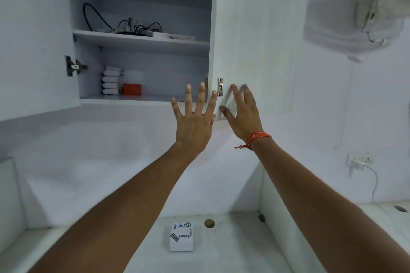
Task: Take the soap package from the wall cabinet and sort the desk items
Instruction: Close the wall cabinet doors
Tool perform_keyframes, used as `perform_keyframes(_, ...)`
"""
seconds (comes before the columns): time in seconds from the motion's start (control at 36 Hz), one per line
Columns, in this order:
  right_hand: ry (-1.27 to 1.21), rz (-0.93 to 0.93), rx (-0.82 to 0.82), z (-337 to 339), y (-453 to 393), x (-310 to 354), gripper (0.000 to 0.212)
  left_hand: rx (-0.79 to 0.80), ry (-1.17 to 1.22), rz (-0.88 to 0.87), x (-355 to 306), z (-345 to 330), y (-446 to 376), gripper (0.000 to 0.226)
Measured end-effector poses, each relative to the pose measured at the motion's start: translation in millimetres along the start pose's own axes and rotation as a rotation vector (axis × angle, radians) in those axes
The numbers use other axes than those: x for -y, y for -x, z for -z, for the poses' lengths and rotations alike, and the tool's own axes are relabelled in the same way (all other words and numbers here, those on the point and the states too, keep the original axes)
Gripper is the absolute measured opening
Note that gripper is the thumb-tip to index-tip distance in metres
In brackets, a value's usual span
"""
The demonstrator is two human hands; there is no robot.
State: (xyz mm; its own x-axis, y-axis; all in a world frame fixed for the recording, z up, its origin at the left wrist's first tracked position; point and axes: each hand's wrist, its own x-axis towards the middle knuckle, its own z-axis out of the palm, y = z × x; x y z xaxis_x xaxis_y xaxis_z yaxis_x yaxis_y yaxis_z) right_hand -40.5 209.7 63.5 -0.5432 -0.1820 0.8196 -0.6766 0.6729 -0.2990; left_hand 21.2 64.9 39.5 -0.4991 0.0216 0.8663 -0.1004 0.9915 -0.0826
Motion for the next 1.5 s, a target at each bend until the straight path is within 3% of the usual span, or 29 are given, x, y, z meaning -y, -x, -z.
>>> perform_keyframes(0.17, 0.078, -0.023, 0.003, -40, -26, -12, 0.08, 0.068, -0.04, -0.012, 22, -41, -18, 0.088)
perform_keyframes(0.56, 0.316, -0.016, -0.055, -127, -73, -40, 0.079, 0.075, -0.127, 0.091, 59, -130, -68, 0.096)
perform_keyframes(0.86, 0.394, 0.047, -0.137, -148, -76, -51, 0.075, -0.014, -0.084, 0.08, 63, -163, -70, 0.081)
perform_keyframes(1.06, 0.358, 0.036, -0.077, -138, -71, -42, 0.074, 0.033, -0.051, 0.101, 68, -139, -61, 0.068)
perform_keyframes(1.28, 0.152, -0.031, 0.129, -126, -28, -11, 0.073, -0.071, 0.352, 0.249, 108, -73, 3, 0.048)
perform_keyframes(1.5, -0.129, -0.07, 0.287, -134, 43, 104, 0.074, -0.159, 0.437, 0.579, 184, 31, 103, 0.053)
